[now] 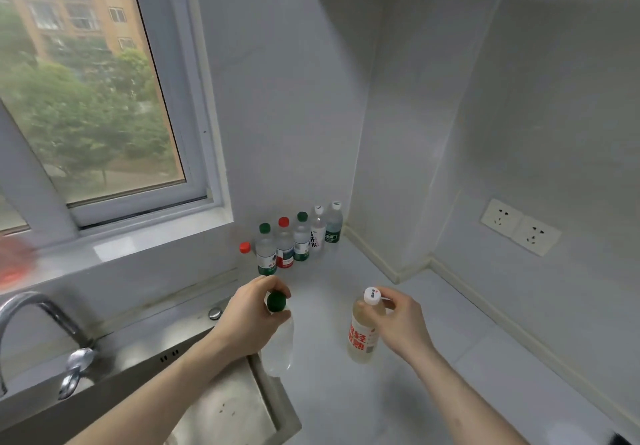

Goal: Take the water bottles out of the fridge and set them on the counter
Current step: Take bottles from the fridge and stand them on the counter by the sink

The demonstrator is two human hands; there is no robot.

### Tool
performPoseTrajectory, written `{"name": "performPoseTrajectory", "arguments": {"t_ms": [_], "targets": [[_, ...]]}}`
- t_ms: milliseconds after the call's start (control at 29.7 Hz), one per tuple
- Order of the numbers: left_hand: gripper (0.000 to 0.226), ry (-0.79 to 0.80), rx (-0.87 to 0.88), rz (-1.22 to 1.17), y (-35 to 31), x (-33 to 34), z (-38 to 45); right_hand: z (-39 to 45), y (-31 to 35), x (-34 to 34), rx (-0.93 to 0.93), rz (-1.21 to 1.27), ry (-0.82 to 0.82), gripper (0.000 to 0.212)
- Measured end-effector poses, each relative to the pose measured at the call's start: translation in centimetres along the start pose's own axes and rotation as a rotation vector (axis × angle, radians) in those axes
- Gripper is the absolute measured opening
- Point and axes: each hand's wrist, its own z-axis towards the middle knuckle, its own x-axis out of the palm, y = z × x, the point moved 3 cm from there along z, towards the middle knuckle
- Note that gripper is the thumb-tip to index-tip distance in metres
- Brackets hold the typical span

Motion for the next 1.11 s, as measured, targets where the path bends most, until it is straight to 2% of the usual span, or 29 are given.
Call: {"name": "performPoseTrajectory", "arguments": {"t_ms": [101,236,405,506,607,877,1113], "targets": [[0.032,-0.016,-0.037,0.034,0.8,0.1,2.9,5.1,-0.7,0.4,-0.009,-0.037,0.02,0.004],[0.032,-0.051,-0.102,0.044,2.4,0.8,6.5,12.2,-2.1,1.3,-0.016,-0.082,0.001,0.017],[0.03,-0.085,-0.191,0.037,4.1,1.3,9.9,20.9,-3.6,2.3,0.033,-0.106,-0.045,0.015],[0.03,-0.11,-0.22,0.032,4.8,1.2,11.1,25.0,-3.9,3.2,0.057,-0.082,-0.057,0.025],[0.03,-0.12,-0.238,0.04,5.5,1.1,12.0,28.5,-4.2,4.2,0.099,-0.049,-0.065,0.03],[0.033,-0.11,-0.265,0.067,7.1,0.8,14.1,36.0,-5.2,6.3,0.15,-0.022,-0.118,0.014],[0.036,-0.099,-0.292,0.094,8.7,0.8,15.9,40.4,-5.9,8.1,0.174,-0.086,-0.101,0.02]]}}
